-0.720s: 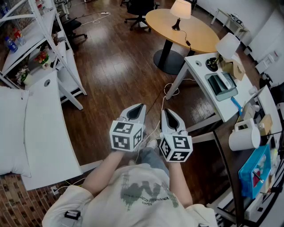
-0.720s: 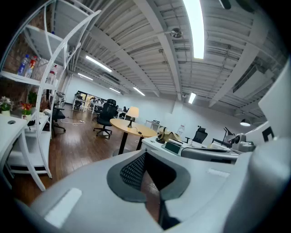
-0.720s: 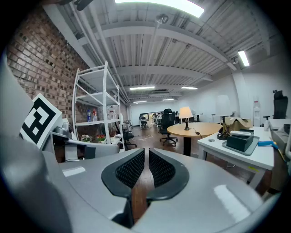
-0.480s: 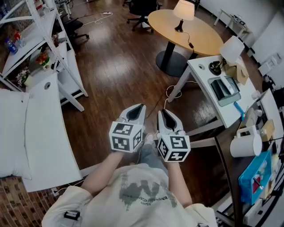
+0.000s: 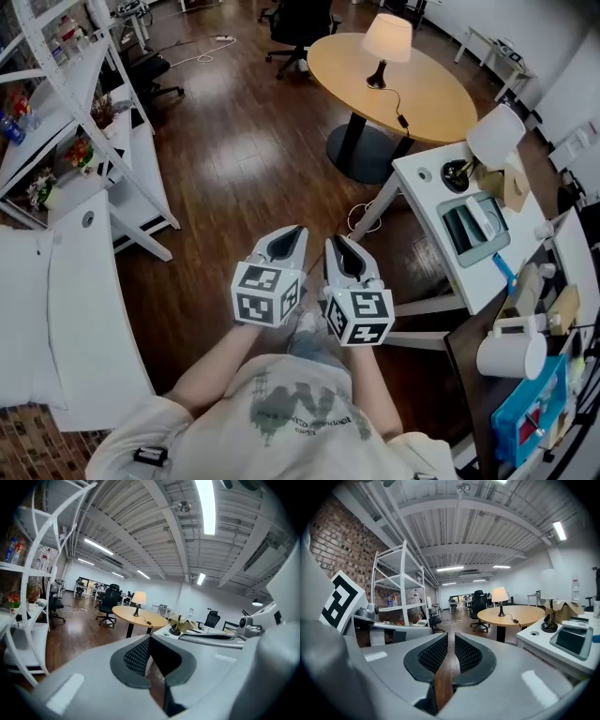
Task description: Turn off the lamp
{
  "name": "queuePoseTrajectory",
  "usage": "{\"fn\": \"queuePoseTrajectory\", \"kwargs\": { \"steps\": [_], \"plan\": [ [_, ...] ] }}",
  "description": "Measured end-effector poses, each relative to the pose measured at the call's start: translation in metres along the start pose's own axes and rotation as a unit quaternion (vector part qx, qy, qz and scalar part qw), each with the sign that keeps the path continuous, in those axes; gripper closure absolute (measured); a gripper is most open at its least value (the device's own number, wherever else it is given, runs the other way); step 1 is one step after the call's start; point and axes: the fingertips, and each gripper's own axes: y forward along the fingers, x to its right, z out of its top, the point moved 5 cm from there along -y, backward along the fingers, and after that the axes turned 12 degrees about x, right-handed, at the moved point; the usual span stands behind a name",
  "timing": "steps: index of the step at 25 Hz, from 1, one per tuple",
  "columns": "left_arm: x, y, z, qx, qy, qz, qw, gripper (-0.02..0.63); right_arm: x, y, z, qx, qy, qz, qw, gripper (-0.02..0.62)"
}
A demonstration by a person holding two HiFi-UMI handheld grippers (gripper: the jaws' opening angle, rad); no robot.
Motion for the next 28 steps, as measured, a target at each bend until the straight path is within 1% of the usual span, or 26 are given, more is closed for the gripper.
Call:
{"fn": "queuePoseTrajectory", "kwargs": {
  "steps": [8, 12, 17, 22, 28],
  "plan": [
    [0.003, 0.107, 0.008, -0.010, 0.018, -0.006, 0.9998, 0.609, 0.080, 0.067, 0.010, 0.000, 0.018, 0.002, 1.000, 0.541],
    [0.003, 0.145, 0.012, -0.014, 0.027, -0.004, 0.9995, 0.609, 0.106, 0.092, 0.015, 0.006, 0.026, 0.008, 1.000, 0.538],
    [0.003, 0.168, 0.015, -0.019, 0.039, -0.001, 0.9991, 0.609, 0.127, 0.109, 0.019, 0.010, 0.035, 0.011, 0.999, 0.538],
    [-0.004, 0.178, 0.016, -0.021, 0.025, 0.013, 0.9994, 0.609, 0.138, 0.118, 0.017, 0.008, 0.037, 0.010, 0.999, 0.538],
    [-0.011, 0.202, 0.022, -0.023, 0.039, -0.001, 0.9990, 0.609, 0.151, 0.145, 0.022, 0.009, 0.033, 0.003, 0.999, 0.538]
  ]
}}
